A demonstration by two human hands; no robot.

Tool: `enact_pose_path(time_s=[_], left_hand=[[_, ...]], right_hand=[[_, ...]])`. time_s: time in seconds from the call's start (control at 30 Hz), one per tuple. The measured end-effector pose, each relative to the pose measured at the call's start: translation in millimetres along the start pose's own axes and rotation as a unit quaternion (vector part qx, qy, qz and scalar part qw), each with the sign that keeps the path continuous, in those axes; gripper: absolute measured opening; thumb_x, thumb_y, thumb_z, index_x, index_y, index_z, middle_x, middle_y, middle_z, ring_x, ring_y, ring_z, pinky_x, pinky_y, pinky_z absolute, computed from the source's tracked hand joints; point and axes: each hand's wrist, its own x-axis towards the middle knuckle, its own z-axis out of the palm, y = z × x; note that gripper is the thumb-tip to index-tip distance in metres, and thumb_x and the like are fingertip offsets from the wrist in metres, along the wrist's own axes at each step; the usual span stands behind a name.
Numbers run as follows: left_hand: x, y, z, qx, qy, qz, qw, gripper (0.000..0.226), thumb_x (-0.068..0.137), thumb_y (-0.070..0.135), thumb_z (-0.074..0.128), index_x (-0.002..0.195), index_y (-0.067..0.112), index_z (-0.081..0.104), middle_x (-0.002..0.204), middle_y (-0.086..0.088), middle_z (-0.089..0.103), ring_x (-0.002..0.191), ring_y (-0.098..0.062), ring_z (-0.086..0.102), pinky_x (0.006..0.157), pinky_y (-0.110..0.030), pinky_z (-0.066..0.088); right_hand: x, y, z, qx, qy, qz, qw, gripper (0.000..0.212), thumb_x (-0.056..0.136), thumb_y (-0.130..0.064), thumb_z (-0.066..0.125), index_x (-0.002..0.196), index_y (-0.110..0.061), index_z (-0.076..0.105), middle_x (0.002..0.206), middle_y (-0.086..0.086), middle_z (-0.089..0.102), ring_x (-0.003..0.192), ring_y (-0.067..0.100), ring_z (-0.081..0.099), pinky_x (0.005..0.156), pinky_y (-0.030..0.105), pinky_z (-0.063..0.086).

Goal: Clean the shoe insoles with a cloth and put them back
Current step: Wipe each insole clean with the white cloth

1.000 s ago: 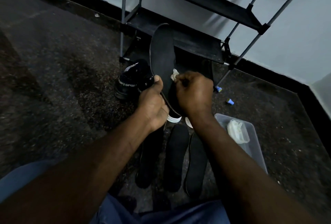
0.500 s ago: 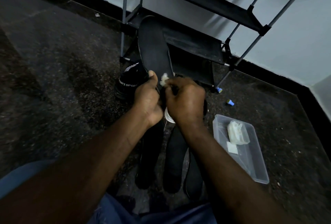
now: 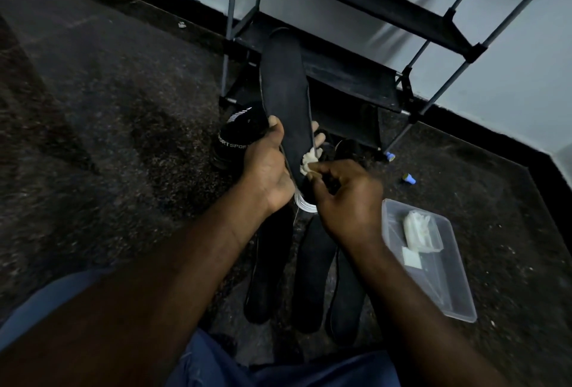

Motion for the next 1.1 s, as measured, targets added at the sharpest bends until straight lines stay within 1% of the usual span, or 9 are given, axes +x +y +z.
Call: enact_pose_path(time_s=[0.07, 0.23, 0.43, 0.53, 0.63, 0.8, 0.9, 0.97, 1.1], left_hand=[[1, -2, -2, 0.002, -0.003, 0.004, 1.000, 0.072, 0.109, 0.056, 0.025, 0.146, 0.000, 0.051, 0.145, -0.015, 0.060, 0.128, -0.025, 0.062, 0.094, -0.032, 0.059], [-1, -5, 3, -0.008, -0.027, -0.010, 1.000, 0.073, 0.107, 0.057, 0.027, 0.144, 0.000, 0.054, 0.142, -0.016, 0.062, 0.129, -0.028, 0.061, 0.097, -0.038, 0.056], [6, -9, 0, -0.057, -0.001, 0.015, 0.998, 0.054, 0.108, 0.048, 0.038, 0.147, 0.012, 0.050, 0.137, -0.011, 0.067, 0.113, -0.035, 0.071, 0.080, -0.045, 0.064], [7, -15, 2, -0.049, -0.010, 0.030, 0.998, 0.048, 0.109, 0.040, 0.042, 0.147, 0.013, 0.050, 0.142, -0.016, 0.063, 0.127, -0.035, 0.064, 0.096, -0.044, 0.059], [6, -17, 2, -0.003, -0.016, 0.051, 0.999, 0.039, 0.110, 0.034, 0.042, 0.143, 0.016, 0.055, 0.138, -0.011, 0.066, 0.127, -0.026, 0.064, 0.106, -0.040, 0.053], [-1, -16, 7, 0.036, -0.027, 0.056, 0.997, 0.022, 0.110, 0.025, 0.045, 0.122, 0.018, 0.063, 0.110, -0.001, 0.077, 0.097, -0.011, 0.074, 0.083, -0.026, 0.061], [-2, -18, 7, 0.051, -0.031, 0.058, 0.997, 0.021, 0.111, 0.025, 0.045, 0.112, 0.022, 0.065, 0.098, 0.006, 0.079, 0.091, -0.005, 0.075, 0.077, -0.021, 0.060], [-4, -17, 8, 0.048, -0.017, 0.061, 0.997, 0.024, 0.110, 0.028, 0.046, 0.116, 0.018, 0.067, 0.110, -0.003, 0.077, 0.101, -0.013, 0.073, 0.084, -0.025, 0.060], [-8, -21, 12, 0.052, -0.039, 0.050, 0.997, 0.026, 0.111, 0.024, 0.045, 0.124, 0.017, 0.065, 0.119, -0.003, 0.075, 0.110, -0.013, 0.071, 0.092, -0.027, 0.058]], right_hand=[[-6, -7, 2, -0.005, -0.019, -0.020, 1.000, 0.016, 0.085, -0.011, 0.080, 0.099, -0.017, 0.082, 0.096, -0.003, 0.076, 0.088, 0.003, 0.067, 0.083, 0.005, 0.045], [1, 4, -4, -0.022, 0.016, 0.000, 1.000, 0.015, 0.085, -0.013, 0.075, 0.098, -0.018, 0.080, 0.096, -0.002, 0.075, 0.087, 0.011, 0.068, 0.082, 0.028, 0.054], [-5, -16, 0, -0.017, -0.029, -0.032, 0.999, 0.016, 0.083, -0.010, 0.074, 0.098, -0.015, 0.078, 0.095, 0.001, 0.072, 0.086, 0.015, 0.067, 0.078, 0.023, 0.051], [16, -7, -1, -0.008, 0.064, 0.040, 0.997, 0.015, 0.083, -0.013, 0.074, 0.095, -0.019, 0.080, 0.093, 0.000, 0.075, 0.085, 0.016, 0.070, 0.079, 0.026, 0.052], [26, -14, 4, 0.001, 0.041, 0.015, 0.999, 0.019, 0.086, -0.013, 0.075, 0.102, -0.020, 0.081, 0.098, -0.002, 0.076, 0.089, 0.010, 0.070, 0.083, 0.013, 0.050], [39, -7, 2, -0.021, 0.057, 0.014, 0.998, 0.021, 0.085, -0.010, 0.076, 0.102, -0.018, 0.082, 0.098, 0.000, 0.077, 0.088, 0.010, 0.070, 0.083, -0.004, 0.034], [33, -18, 6, -0.036, 0.029, -0.011, 0.999, 0.022, 0.086, -0.010, 0.072, 0.103, -0.018, 0.081, 0.095, 0.002, 0.074, 0.086, 0.015, 0.069, 0.078, 0.007, 0.040], [26, -24, 8, -0.040, -0.001, -0.055, 0.998, 0.021, 0.086, -0.010, 0.072, 0.104, -0.017, 0.081, 0.093, 0.002, 0.072, 0.083, 0.016, 0.067, 0.076, 0.012, 0.042], [46, -15, -2, -0.019, 0.091, 0.011, 0.996, 0.019, 0.082, -0.009, 0.072, 0.098, -0.015, 0.080, 0.094, 0.004, 0.075, 0.084, 0.016, 0.070, 0.082, 0.021, 0.053]])
